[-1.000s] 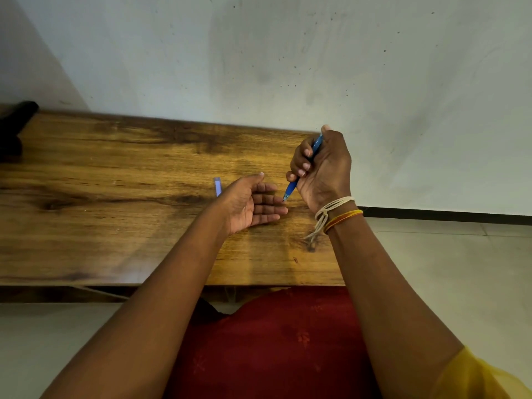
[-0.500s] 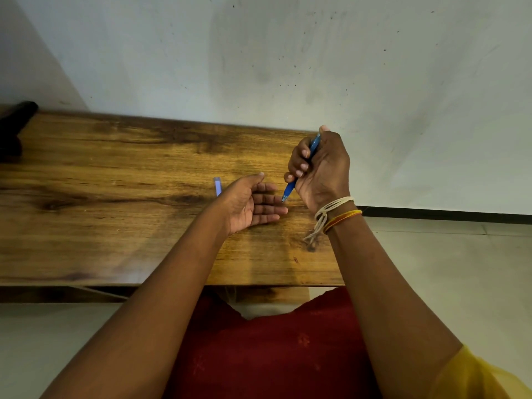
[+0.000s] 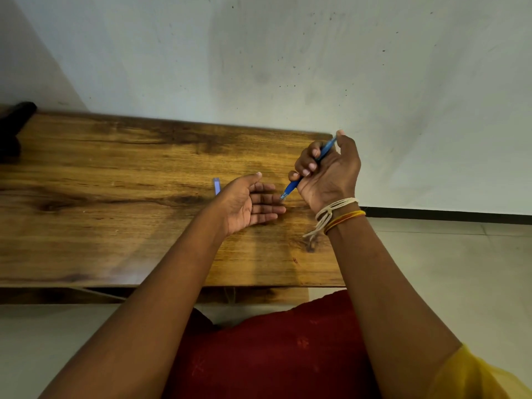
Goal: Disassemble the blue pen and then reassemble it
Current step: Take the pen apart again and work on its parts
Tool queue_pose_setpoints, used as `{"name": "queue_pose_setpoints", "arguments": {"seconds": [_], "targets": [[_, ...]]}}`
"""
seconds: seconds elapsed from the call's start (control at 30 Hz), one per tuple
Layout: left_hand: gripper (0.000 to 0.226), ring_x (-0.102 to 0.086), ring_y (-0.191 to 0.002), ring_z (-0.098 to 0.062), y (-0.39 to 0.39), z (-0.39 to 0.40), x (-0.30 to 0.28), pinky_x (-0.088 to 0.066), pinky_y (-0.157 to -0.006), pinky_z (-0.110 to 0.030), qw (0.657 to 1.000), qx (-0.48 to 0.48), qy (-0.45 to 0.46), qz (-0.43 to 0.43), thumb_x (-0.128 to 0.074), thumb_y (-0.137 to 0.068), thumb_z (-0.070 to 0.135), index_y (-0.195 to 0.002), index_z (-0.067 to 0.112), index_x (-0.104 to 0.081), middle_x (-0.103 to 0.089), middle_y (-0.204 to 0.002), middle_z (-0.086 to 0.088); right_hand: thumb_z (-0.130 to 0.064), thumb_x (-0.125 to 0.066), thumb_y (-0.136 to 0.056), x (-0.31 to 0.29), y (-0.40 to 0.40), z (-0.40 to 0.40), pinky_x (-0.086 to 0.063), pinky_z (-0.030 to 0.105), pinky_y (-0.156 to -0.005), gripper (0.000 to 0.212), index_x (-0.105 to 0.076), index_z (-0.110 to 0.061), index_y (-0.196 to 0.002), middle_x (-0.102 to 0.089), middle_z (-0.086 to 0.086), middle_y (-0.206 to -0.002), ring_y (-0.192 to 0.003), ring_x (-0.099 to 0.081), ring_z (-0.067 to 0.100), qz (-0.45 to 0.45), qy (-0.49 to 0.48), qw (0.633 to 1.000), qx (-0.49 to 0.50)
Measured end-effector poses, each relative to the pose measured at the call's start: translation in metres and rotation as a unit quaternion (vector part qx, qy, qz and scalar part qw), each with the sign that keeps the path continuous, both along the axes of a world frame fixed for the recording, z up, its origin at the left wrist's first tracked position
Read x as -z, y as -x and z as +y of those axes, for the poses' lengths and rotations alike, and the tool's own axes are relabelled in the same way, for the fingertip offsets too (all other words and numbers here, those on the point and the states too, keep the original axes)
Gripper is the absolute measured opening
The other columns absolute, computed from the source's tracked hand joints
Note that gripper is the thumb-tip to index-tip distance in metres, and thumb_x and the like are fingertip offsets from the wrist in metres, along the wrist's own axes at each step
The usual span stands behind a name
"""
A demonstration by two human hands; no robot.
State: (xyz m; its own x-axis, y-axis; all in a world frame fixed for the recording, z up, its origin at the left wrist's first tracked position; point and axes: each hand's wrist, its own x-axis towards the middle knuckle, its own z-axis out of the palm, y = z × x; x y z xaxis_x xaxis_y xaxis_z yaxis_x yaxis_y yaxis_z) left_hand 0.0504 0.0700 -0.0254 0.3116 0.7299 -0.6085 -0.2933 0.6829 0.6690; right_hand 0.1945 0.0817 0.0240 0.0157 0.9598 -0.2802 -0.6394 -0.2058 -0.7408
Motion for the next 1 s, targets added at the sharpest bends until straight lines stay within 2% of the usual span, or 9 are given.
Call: {"name": "queue_pose_setpoints", "arguments": {"seconds": [0.23,0.5,0.8,1.0], "targets": [[0.042,-0.073,-0.081,-0.031,0.002,0.002,0.001,-0.059,-0.067,-0.032,0.999,-0.023,0.013,-0.031,-0.039,-0.099,0.037,-0.109,0.003,-0.061,-0.074,-0.087,-0.015,-0.046,-0.028,-0.088,0.007,-0.015,0.003,-0.024,0.028,-0.056,0.043,-0.034,-0.015,-0.059,-0.027,-0.001,-0.046,-0.048,-0.022,0.015,0.099,0.021,0.995,0.027],[0.043,-0.073,-0.083,-0.031,0.002,0.001,0.000,-0.057,-0.069,-0.033,0.999,-0.026,0.014,-0.030,-0.038,-0.099,0.036,-0.112,0.002,-0.061,-0.075,-0.090,-0.016,-0.049,-0.029,-0.088,0.012,-0.019,0.005,-0.024,0.027,-0.057,0.044,-0.036,-0.016,-0.060,-0.029,-0.001,-0.046,-0.047,-0.025,0.015,0.129,0.020,0.991,0.022],[0.044,-0.073,-0.084,-0.030,0.004,0.002,-0.002,-0.059,-0.065,-0.031,0.998,-0.036,0.018,-0.041,-0.037,-0.099,0.036,-0.114,0.001,-0.061,-0.075,-0.092,-0.016,-0.049,-0.030,-0.087,0.018,-0.024,0.006,-0.026,0.027,-0.056,0.044,-0.036,-0.016,-0.059,-0.029,0.000,-0.046,-0.045,-0.028,0.016,0.173,0.033,0.983,0.048],[0.045,-0.073,-0.083,-0.030,0.005,0.003,-0.002,-0.060,-0.064,-0.030,0.998,-0.037,0.020,-0.038,-0.036,-0.100,0.036,-0.115,0.001,-0.060,-0.075,-0.091,-0.015,-0.044,-0.030,-0.087,0.019,-0.024,0.008,-0.026,0.028,-0.057,0.040,-0.036,-0.016,-0.059,-0.030,0.001,-0.046,-0.046,-0.027,0.016,0.180,0.042,0.981,0.063]]}}
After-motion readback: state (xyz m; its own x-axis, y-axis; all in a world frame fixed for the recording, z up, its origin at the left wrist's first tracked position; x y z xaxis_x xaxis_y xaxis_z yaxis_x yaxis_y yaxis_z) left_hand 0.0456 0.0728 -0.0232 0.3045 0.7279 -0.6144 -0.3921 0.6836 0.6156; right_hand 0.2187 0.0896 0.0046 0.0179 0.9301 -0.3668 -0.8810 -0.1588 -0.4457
